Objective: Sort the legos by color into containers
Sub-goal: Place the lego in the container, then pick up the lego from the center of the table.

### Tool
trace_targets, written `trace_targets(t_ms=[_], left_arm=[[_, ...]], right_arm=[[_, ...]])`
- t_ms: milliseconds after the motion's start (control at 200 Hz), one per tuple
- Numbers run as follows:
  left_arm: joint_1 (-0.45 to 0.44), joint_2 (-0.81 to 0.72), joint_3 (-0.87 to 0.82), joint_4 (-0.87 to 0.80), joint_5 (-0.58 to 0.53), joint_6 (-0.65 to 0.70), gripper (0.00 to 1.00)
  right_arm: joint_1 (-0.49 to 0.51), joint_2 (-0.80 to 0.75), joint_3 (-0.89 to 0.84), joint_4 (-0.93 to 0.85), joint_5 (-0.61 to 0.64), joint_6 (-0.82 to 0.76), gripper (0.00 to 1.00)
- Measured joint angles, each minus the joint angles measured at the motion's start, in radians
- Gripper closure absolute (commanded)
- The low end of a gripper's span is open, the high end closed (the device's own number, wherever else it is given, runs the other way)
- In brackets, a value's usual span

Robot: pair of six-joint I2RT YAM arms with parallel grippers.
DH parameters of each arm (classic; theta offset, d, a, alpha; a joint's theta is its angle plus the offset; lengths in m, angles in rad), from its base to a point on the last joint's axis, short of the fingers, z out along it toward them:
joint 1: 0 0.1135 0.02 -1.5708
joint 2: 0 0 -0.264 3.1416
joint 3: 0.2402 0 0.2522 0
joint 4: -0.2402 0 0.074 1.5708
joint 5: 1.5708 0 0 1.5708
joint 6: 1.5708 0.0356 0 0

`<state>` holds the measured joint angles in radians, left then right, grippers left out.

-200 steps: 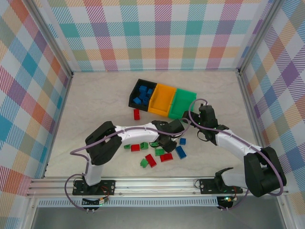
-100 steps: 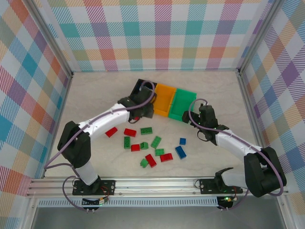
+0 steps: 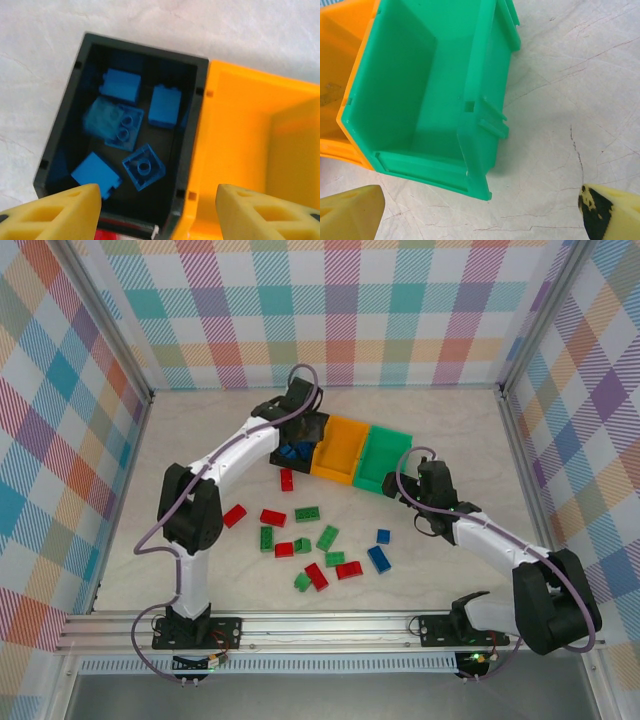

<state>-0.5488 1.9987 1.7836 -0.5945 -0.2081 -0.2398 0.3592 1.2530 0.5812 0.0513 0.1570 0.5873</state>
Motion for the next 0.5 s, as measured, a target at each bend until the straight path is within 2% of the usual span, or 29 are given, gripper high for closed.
trace_targets(t_ms=[125,250,500], left_arm=[[-0.069,-0.109,-0.167,0.034,0.051,0.001,0.36],[-0.195,-0.191,-0.269,0.061,0.127,0.022,0.35],[-0.435,-0.204,-0.388,0.087,0.219,0.085,0.35]], right_arm=[[0.0,0.0,0.0,0.0,-0.001,0.0,0.01],[0.0,0.001,0.0,0.0,-0.002,0.001,0.01],[0.0,0.032,0.0,0.008,-0.013,0.004,0.01]])
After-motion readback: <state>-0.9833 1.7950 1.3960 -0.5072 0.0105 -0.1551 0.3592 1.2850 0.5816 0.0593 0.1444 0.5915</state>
